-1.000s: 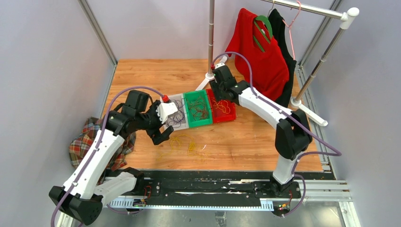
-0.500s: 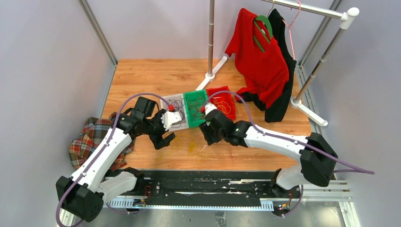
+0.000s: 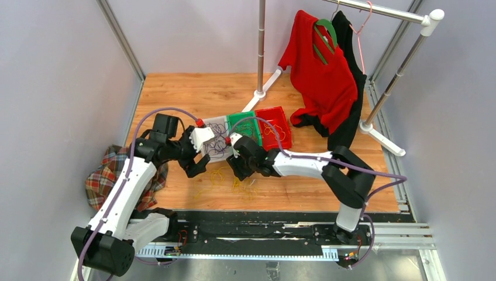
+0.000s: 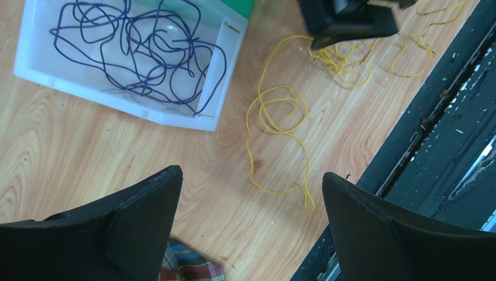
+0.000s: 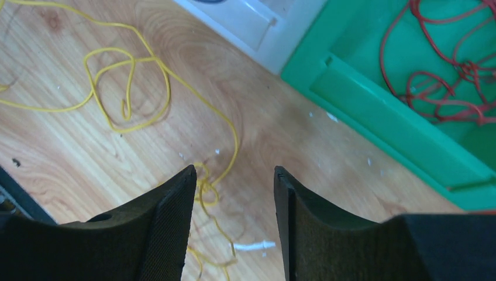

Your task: Untangle the cables

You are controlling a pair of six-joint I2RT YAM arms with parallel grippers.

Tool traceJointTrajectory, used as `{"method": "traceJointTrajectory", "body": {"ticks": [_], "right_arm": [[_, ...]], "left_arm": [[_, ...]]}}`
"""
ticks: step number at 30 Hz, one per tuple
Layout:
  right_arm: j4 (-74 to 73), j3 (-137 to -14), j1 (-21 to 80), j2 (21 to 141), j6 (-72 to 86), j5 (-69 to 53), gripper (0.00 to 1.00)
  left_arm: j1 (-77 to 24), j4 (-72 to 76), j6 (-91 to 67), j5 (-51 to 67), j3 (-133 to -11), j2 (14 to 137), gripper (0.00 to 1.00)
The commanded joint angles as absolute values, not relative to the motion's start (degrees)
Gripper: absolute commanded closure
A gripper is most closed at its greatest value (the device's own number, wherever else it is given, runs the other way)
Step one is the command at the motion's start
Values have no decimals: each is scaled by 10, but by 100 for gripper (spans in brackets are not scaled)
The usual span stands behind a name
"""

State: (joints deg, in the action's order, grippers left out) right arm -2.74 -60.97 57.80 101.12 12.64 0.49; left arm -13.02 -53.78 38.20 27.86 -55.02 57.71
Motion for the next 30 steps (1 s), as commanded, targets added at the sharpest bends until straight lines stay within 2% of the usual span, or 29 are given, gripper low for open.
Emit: {"method": "traceJointTrajectory", "body": {"ticks": [1,8,13,16,17,23,30], "right_arm": [[18,-648,591,1053,90,-17,49],[21,-676,593,1103,87,-16,59],[30,-661,595,1103,96,-10,82],[48,-637,597,1062,107,-18,97],[51,-631,597,1042,110,-23,99],[77,-593,601,915,129,-73,99],[76,-602,623,860,141,-142,99]], "left_arm": [[-126,-555,387,308,-579,575,6],[-125,-564,376,315,-609,576,5],[-124,-564,371,316,-619,577,5],[-124,-565,372,322,-615,577,5],[-124,-565,372,327,-613,577,5],[-124,-564,387,366,-604,564,4],[-125,-565,400,418,-617,558,6]]}}
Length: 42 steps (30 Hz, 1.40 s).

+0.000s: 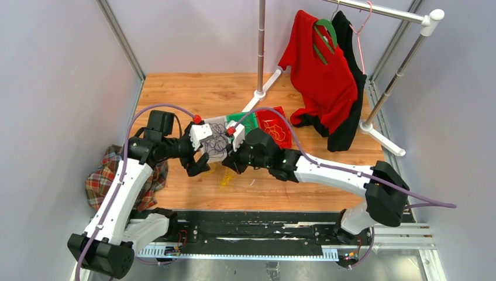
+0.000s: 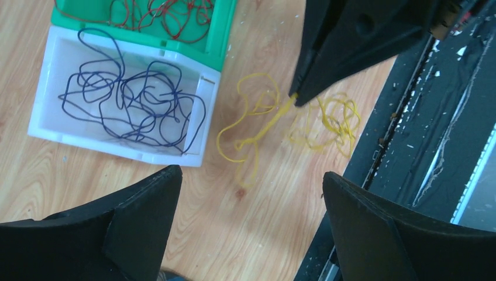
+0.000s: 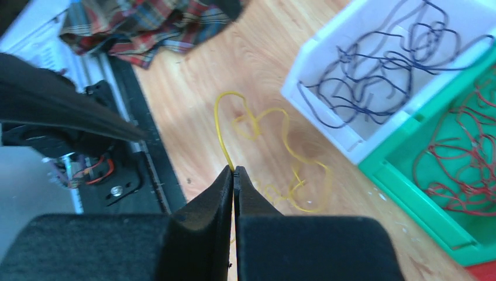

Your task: Untangle the cables

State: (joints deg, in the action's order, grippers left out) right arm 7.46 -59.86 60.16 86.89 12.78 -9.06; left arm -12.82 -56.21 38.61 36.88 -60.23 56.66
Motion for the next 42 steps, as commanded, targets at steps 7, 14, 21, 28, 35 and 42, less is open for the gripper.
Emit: {"method": "traceJointTrajectory", "body": {"ticks": [7,14,21,28,35,42], "right_arm": [[70,-620,642,842,140,-169,99],[77,-620,645,824,152,-175,99],[88,-614,645,810,163,-171,99],[97,-595,646,802,174,-129,88],[113,-604,664,822,166,-43,62],[139,-592,671,819,170,5,70]], "left_arm": [[-126,-566,428,445,-607,561,14],[-133,-600,452,499,-592,556,29],[-143,-602,440,509,-597,560,57],[-145,-603,394,515,-636,561,99],[-158,-602,327,521,-695,547,99],[-162,-601,293,521,-741,530,100]]}}
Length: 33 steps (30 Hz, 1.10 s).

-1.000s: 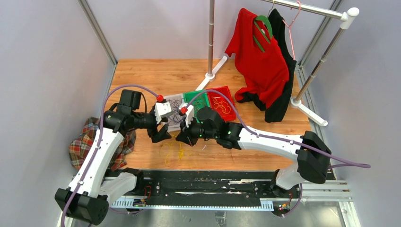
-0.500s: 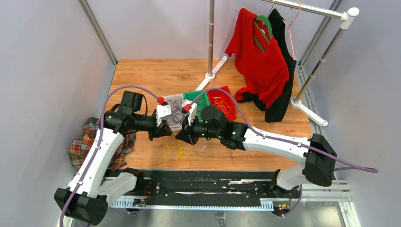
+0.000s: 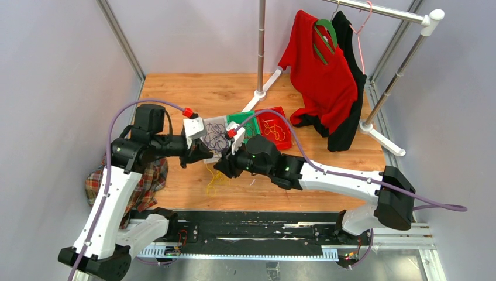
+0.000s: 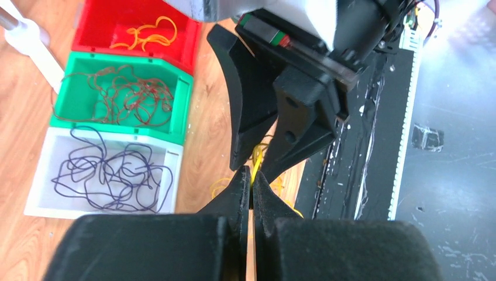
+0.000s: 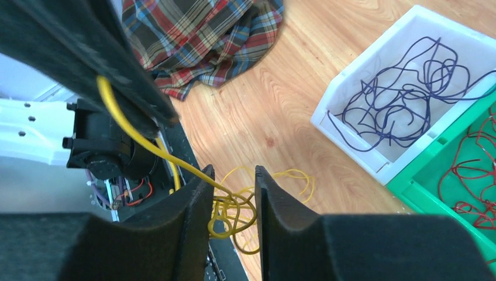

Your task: Untangle the cables

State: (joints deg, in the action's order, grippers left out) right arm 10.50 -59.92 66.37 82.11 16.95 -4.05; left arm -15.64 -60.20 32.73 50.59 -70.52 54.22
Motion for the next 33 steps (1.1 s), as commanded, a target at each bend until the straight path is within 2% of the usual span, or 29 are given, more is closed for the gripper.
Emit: {"method": "traceJointTrajectory", "body": {"ticks": [1,4,15,24,25,29,33], "right_arm": [[142,-585,671,817,172,10,72],[157,-553,671,811,181,25,75],[221,-418,671,774,236,76,76],[208,-385,671,721,245,103,78],[197,-391,671,706,240,106,76],[159,-441,672,649,208,105,50],[135,-501,675,643,186,57,41]], "left_arm": [[-162,-601,287,521,-752,530,100],[-162,-601,274,519,-786,531,99],[-162,-601,264,461,-922,552,100],[-161,-602,256,457,-988,569,100],[-162,-601,257,458,-985,568,100],[-162,-601,258,465,-959,558,100],[-162,-601,257,478,-941,555,100]]}}
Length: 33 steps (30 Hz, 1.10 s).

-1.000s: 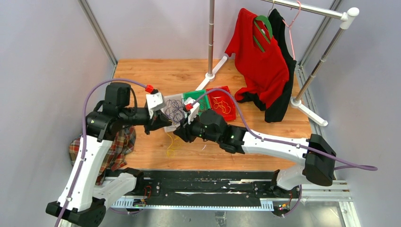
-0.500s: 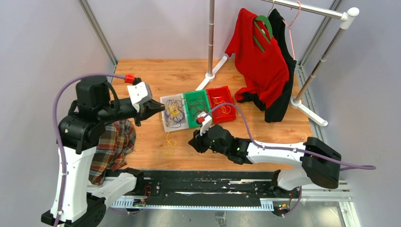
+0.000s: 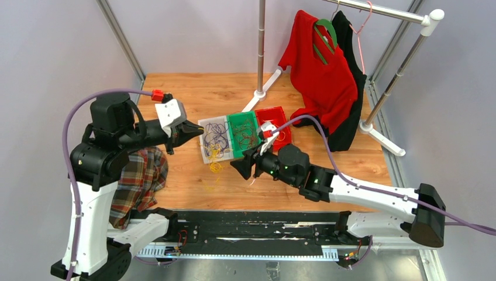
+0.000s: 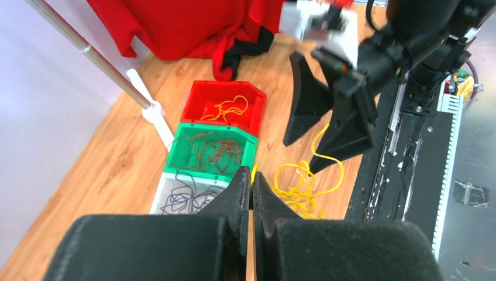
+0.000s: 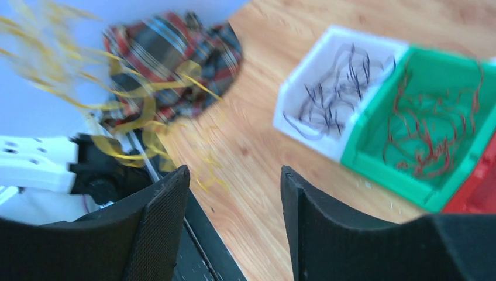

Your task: Untangle the cables

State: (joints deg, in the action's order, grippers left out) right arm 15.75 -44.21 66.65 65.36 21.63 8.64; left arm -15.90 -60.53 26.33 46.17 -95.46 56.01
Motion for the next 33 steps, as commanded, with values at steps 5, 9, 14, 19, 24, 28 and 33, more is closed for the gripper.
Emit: {"method": "traceJointTrajectory", "body": {"ticks": [5,9,14,19,24,28,33], "right_arm": [[128,-549,687,645,157,46,38],[129,-578,690,656,150,43,40],[150,-588,691,674,158,29,40],[176,-602,696,700,166,3,45],[193,-613,701,722,175,-20,44],[208,-611,709,732,177,7,50],[242,-599,709,733,189,38,65]], "left_arm": [[-162,-601,258,489,-930,555,100],[-162,-601,258,494,-921,556,100],[-165,-601,257,495,-916,557,100],[-166,-601,256,498,-915,556,100],[-166,-601,256,500,-917,555,100],[-166,-601,255,503,-915,554,100],[-166,-601,252,506,-915,552,100]]}}
